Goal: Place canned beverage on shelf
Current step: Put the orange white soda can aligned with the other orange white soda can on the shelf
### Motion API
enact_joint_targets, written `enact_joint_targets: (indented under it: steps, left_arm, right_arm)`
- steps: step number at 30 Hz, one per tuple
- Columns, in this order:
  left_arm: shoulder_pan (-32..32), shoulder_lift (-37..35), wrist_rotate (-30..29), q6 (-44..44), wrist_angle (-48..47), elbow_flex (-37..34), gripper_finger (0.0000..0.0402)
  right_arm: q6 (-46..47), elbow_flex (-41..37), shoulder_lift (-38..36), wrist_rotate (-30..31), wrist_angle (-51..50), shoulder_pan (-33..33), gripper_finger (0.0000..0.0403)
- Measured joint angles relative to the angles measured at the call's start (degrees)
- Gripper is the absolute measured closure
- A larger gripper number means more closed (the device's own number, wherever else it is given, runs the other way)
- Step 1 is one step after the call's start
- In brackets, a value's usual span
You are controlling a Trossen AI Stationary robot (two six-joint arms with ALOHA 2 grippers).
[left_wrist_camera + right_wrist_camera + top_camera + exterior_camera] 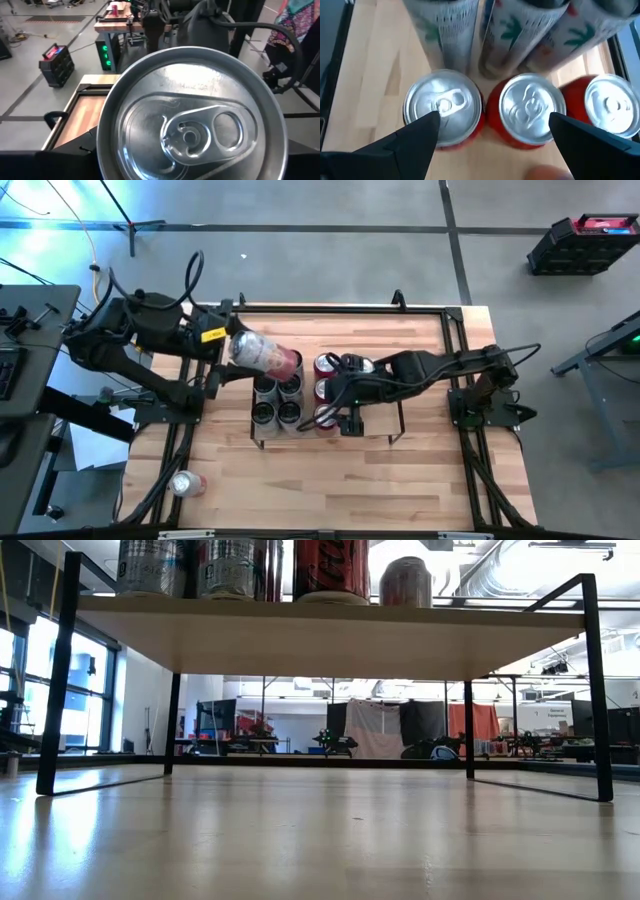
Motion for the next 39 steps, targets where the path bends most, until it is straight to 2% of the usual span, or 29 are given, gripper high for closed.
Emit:
enact_joint_targets:
  steps: [8, 13, 34, 39]
  left_arm:
    - [-2.12, 0.0, -1.49, 0.02, 0.02, 0.0, 0.0122]
    - [-2.1, 0.01, -1.74, -0.42, 0.04, 0.0, 0.0122]
    - [-2.1, 0.02, -1.57, -2.4, -0.34, 0.01, 0.0122]
    - [-2.1, 0.19, -1.69, -2.48, -0.22, 0.04, 0.0122]
  right_arm:
    - [1.03, 0.94, -0.39, 2.69, -0.06, 0.17, 0.0041]
    - [0.5, 0.92, 0.39, 2.46, 2.8, 0.22, 0.0041]
    - [0.18, 0.93, 1.07, 1.64, 1.11, 0.22, 0.0041]
    - [4.12, 7.5, 0.73, 2.75, -0.74, 0.22, 0.0041]
